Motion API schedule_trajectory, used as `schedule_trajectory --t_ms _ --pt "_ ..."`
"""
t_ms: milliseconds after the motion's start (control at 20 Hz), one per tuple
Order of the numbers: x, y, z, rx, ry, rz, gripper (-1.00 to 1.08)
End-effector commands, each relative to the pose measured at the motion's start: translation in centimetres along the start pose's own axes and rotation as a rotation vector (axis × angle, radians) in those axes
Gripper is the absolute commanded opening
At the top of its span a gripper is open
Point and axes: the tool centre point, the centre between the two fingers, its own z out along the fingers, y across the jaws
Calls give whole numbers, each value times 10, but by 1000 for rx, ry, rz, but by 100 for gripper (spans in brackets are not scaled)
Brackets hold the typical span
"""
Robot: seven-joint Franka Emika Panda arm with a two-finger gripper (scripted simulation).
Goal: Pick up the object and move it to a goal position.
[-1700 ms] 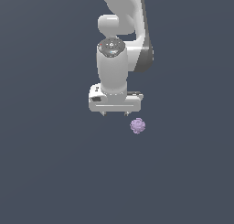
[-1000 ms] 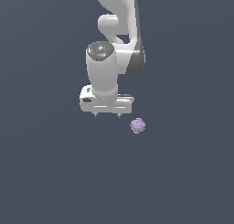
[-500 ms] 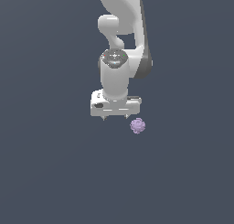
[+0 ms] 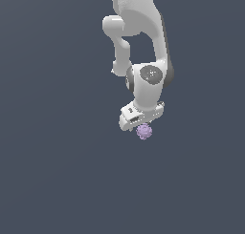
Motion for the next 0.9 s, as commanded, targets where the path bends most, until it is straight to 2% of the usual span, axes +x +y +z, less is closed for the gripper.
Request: schedule_trajectory --t_ms 0,250,550,850 --pt "2 -16 9 2 2 -63 100" --pt "4 -32 16 4 3 -119 100" --pt "3 -31 22 4 2 -113 100" --pt "3 -32 51 4 3 -118 100"
